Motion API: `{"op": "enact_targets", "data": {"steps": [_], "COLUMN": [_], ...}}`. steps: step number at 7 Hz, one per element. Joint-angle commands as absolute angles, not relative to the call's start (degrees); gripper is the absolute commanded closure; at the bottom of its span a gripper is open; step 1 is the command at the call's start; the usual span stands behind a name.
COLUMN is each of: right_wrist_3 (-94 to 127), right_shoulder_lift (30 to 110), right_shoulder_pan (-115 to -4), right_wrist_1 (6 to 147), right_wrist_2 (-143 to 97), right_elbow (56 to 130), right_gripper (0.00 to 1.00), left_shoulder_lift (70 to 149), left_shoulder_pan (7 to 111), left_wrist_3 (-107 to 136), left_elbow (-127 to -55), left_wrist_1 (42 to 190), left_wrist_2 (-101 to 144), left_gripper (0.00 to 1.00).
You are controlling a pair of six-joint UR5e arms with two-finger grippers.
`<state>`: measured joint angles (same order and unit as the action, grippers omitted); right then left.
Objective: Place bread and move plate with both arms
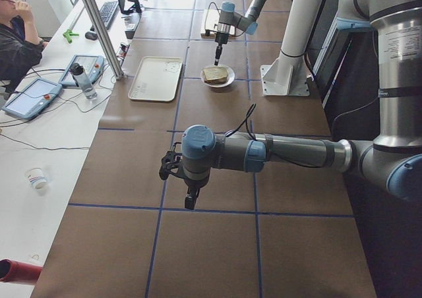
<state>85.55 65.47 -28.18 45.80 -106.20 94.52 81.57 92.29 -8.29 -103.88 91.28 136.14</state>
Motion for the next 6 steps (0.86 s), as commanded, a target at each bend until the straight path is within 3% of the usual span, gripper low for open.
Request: {"op": "enact_targets", "data": {"steps": [1, 5, 6], "right_wrist_3": [83.5, 46.1, 35.9], "right_shoulder_lift": [65.4, 66.6, 71.1], "right_shoulder_pan": [-37.2, -55.2, -57.9], "right_wrist_1": [55.5, 84.0, 87.3], "right_wrist_2": [-118.5, -127.9, -128.0], "right_elbow": [95.1, 96.1, 98.7], "right_gripper": [0.00, 0.00, 0.00], "left_shoulder_lift": [82.2, 84.0, 83.5], "left_shoulder_pan": [92.2, 89.5, 86.0], "left_wrist_3": [-8.2, -2.4, 3.4], "left_elbow": [-105.8, -106.5, -106.7], "left_wrist_1": [91.3, 94.1, 102.3], "left_wrist_2": [136.1, 138.5, 138.7], "left_gripper": [0.00, 0.00, 0.00]}}
